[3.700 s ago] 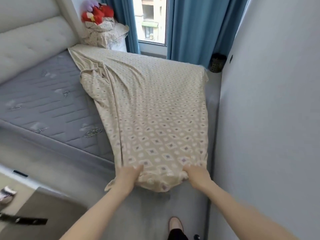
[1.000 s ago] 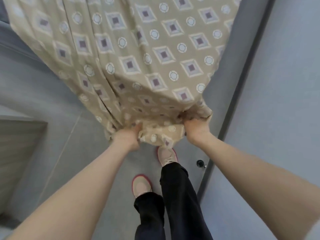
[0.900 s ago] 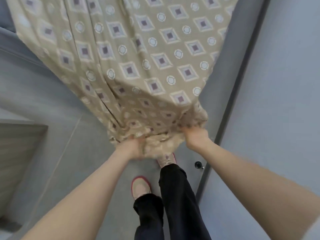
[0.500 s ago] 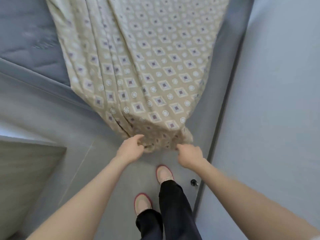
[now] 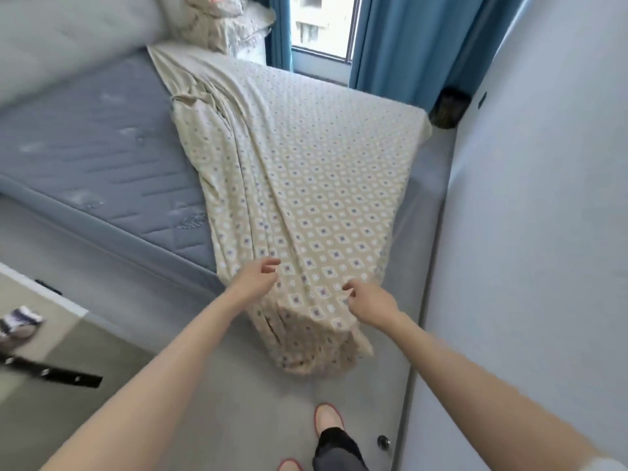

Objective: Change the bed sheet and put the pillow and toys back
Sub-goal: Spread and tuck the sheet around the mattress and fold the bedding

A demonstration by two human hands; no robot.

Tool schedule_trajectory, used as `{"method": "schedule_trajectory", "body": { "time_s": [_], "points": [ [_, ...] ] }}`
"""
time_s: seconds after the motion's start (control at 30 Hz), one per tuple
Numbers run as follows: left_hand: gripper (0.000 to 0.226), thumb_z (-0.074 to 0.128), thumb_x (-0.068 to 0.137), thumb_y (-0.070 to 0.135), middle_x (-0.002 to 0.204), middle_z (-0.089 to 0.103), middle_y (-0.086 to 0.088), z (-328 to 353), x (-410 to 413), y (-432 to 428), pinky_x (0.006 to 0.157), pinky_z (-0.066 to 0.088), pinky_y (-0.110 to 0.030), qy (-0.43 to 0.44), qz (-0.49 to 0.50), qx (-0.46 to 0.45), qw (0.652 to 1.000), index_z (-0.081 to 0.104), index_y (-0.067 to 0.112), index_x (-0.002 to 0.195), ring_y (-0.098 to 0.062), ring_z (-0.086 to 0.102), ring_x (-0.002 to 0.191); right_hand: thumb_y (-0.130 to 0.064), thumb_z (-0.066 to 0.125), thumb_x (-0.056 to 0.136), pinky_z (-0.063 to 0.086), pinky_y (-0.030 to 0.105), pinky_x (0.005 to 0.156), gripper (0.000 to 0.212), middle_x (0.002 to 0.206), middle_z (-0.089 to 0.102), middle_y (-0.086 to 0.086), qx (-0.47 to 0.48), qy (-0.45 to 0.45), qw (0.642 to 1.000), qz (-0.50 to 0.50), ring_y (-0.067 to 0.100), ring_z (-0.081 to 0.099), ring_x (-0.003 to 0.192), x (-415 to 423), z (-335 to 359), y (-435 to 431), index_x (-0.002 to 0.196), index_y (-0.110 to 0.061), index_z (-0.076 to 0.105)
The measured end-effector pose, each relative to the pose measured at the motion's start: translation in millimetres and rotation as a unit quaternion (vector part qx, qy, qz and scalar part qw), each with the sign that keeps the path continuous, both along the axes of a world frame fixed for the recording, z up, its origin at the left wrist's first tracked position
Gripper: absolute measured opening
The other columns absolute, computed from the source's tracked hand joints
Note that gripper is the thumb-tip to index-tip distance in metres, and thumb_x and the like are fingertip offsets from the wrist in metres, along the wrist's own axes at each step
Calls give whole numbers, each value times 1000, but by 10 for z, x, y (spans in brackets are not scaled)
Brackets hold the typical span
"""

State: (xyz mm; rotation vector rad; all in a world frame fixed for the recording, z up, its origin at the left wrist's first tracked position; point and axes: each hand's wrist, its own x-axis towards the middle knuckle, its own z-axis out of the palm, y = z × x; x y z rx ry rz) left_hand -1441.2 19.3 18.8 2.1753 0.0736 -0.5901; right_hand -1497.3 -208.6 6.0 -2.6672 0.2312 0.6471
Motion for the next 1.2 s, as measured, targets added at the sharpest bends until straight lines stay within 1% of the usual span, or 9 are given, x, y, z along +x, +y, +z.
{"method": "schedule_trajectory", "body": {
  "time_s": [0.17,0.27,0.37,0.47,0.63,0.7,0.8,0.97,1.2],
  "points": [
    [40,46,92,13,128,58,-3,448,33,265,70,41,-21,-32,21,12,999,55,26,128,-11,54,96,-13,38,92,46,28,60,45,119,63,1,31,-21,999,-9,15,63,78,96,488,99,135,-22,49],
    [38,45,93,11,128,58,-7,605,80,436,85,46,-30,-27,45,5,999,56,21,128,-18,56,104,-14,37,92,52,34,73,44,120,62,3,47,-15,999,-9,18,62,74,216,659,208,134,-21,49],
    [37,44,92,10,127,58,-7,664,234,549,75,50,-30,-24,64,0,998,56,19,126,-19,56,102,-12,38,92,55,38,84,44,122,61,4,55,-6,998,-2,23,66,89,413,688,313,133,-21,51],
    [36,45,93,13,128,58,-5,693,547,665,62,45,-25,-14,71,5,997,56,21,126,-18,56,103,-14,38,93,55,36,81,43,124,60,3,54,-5,998,12,19,65,86,785,658,453,133,-22,51],
    [37,44,94,10,128,56,-8,715,1228,869,68,44,-24,-15,86,-5,996,54,18,129,-16,52,102,-14,39,95,51,39,92,40,126,59,5,90,11,996,9,21,61,101,1557,580,685,132,-20,53],
    [37,43,94,9,128,57,-9,744,1515,979,72,44,-26,-17,102,-14,994,54,15,129,-16,53,103,-14,39,94,52,34,86,40,125,59,3,99,10,995,7,18,61,97,1905,572,796,130,-19,54],
    [35,42,94,10,122,58,-6,773,1815,1144,63,45,-23,-11,133,-22,991,55,15,127,-16,54,96,-13,38,94,51,29,69,40,121,61,3,99,20,994,34,14,61,80,2325,575,961,129,-20,54],
    [35,44,93,7,114,59,-10,753,2313,1531,63,44,-25,0,193,-25,981,56,11,126,-18,52,90,-16,40,93,53,34,79,38,117,64,4,97,33,992,66,17,64,86,2965,600,1268,128,-21,56],
    [31,43,96,7,111,56,-4,600,3111,2073,66,44,-26,36,265,-74,961,55,12,124,-16,56,83,-13,37,90,43,24,57,41,126,60,2,99,31,991,85,6,53,63,3807,389,1690,124,-22,59]
  ]
}}
